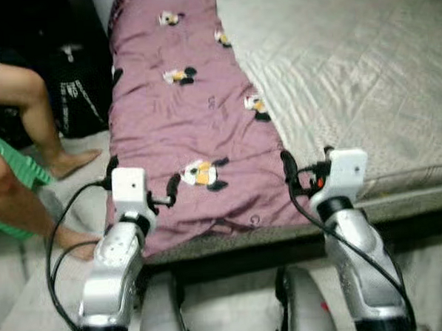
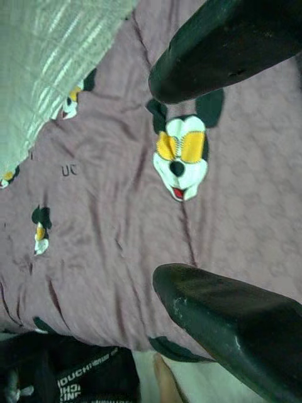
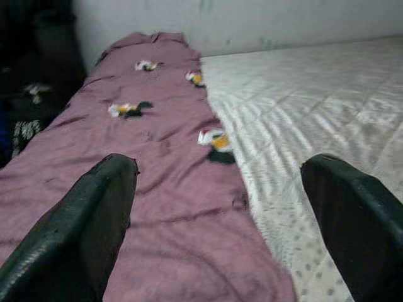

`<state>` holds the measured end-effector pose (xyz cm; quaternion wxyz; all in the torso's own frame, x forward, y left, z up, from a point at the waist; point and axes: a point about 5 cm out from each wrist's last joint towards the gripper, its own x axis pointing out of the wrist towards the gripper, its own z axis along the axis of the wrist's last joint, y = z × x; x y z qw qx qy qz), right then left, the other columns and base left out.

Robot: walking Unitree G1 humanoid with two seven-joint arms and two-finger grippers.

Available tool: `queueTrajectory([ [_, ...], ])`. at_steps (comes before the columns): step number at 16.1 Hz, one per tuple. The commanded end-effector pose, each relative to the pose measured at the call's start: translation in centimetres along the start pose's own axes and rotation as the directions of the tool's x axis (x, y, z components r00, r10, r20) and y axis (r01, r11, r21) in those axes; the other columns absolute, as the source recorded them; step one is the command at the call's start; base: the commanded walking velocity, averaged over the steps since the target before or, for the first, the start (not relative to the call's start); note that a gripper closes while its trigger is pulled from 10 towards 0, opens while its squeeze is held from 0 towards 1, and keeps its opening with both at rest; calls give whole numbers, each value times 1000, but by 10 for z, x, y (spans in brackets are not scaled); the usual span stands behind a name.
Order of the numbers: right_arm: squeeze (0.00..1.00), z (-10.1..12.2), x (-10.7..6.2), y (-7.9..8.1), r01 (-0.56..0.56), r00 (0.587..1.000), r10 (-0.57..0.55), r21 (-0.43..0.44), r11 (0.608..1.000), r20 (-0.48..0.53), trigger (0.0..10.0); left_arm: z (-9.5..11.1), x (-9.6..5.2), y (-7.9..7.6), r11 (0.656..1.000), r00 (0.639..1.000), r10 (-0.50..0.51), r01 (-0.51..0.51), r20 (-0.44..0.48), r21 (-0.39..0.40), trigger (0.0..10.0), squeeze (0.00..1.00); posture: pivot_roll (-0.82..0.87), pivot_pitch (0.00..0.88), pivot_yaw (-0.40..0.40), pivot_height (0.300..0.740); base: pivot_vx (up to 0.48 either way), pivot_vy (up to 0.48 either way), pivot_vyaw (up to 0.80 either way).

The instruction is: Clean up the room

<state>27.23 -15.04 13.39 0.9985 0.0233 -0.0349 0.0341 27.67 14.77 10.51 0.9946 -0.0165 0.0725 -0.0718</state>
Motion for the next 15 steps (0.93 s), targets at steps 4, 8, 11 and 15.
queueTrajectory([
  [4,0,-14,-10,-18,137,990,-136,-69,988,21,10000,-8,-1,7,999,997,-2,-1,82,35,10000,0,-61,0,23,703,0,0,0],
  [8,0,-47,-24,-23,147,985,-156,-106,983,-80,10000,-32,-6,18,995,996,78,-81,43,60,10000,0,-84,0,40,740,0,0,0],
  [11,0,-52,-29,-25,170,979,-180,-99,980,-97,10000,-38,-6,17,993,995,99,-100,24,57,10000,0,-88,0,37,740,0,0,0],
  [15,0,-54,-24,-29,200,973,-206,-65,978,-102,10000,-37,2,8,999,999,36,-36,23,27,10000,0,-87,0,22,740,0,0,0],
])
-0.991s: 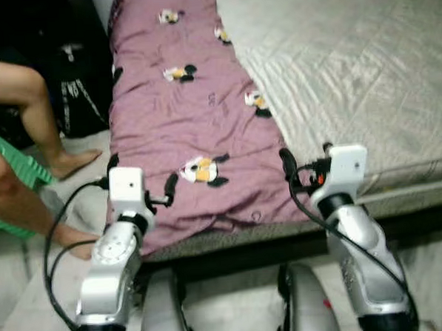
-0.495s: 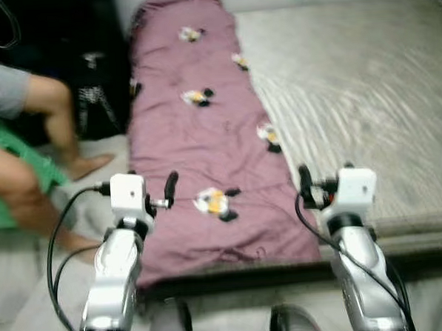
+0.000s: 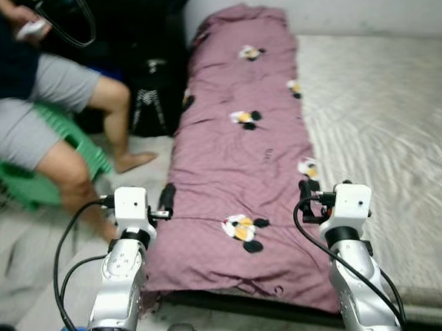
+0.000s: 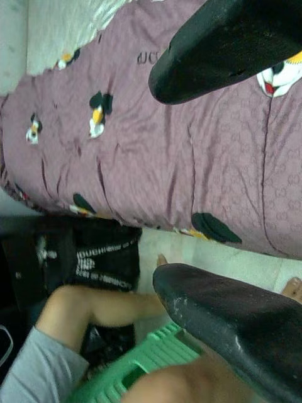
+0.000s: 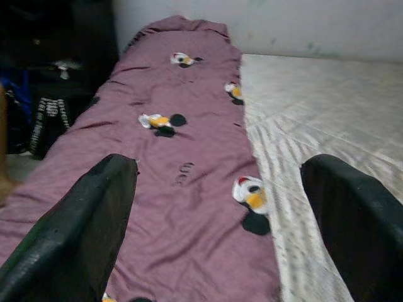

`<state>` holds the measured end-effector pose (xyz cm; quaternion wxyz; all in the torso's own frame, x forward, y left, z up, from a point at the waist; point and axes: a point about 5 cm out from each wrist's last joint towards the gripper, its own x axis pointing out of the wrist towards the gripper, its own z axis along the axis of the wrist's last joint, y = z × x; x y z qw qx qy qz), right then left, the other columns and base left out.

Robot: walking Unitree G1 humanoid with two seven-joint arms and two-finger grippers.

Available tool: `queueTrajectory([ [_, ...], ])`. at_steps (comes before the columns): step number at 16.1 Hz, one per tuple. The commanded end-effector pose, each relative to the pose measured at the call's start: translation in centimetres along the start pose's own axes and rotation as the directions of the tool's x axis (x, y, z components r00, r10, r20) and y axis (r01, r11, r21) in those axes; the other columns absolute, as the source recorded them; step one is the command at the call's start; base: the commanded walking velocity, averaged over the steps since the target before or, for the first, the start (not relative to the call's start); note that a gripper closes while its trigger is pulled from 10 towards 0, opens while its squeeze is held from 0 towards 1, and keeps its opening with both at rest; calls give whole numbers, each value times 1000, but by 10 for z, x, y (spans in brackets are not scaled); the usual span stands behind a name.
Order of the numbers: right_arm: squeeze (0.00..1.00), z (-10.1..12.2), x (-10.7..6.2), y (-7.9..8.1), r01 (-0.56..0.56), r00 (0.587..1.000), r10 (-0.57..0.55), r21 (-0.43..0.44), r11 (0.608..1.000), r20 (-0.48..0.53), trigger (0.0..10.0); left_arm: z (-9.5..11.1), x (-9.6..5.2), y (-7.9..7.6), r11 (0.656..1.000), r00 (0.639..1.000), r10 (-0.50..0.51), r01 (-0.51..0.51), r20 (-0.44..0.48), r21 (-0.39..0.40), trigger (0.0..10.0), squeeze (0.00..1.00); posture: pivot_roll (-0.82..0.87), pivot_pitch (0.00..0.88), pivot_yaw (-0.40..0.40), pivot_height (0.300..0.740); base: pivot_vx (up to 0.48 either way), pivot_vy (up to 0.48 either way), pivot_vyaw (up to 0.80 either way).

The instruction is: Clean up the room

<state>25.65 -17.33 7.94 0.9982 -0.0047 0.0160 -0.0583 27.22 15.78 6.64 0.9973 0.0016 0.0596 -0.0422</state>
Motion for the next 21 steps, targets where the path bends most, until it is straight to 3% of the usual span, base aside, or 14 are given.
queueTrajectory([
  [1,0,-2,-2,-8,26,1000,-26,2,1000,-11,10000,7,3,-1,1000,1000,-2,2,22,14,10000,0,-83,0,22,740,0,0,0],
  [3,0,-7,-10,-12,34,999,-34,8,999,-37,10000,4,-4,7,998,998,56,-56,15,17,10000,0,-81,0,30,740,0,0,0],
  [6,0,-17,-21,-11,24,996,-24,-9,1000,-84,10000,-7,-15,-1,1000,1000,-3,3,-16,19,10000,0,-91,0,30,740,0,0,0],
  [8,0,-12,-21,-7,-24,998,22,-36,999,-52,10000,-6,-14,-5,999,1000,-6,7,-8,32,10000,0,-96,0,28,740,0,0,678],
  [11,0,-11,-19,-10,-16,999,15,-20,1000,-51,10000,-7,-13,-4,1000,1000,8,-8,-29,1,10000,0,-95,0,24,740,0,0,800],
  [21,0,-11,-17,-10,-56,998,54,-55,997,-43,10000,-8,-8,-8,999,999,-42,43,-19,12,10000,0,-98,0,16,740,0,0,800],
])
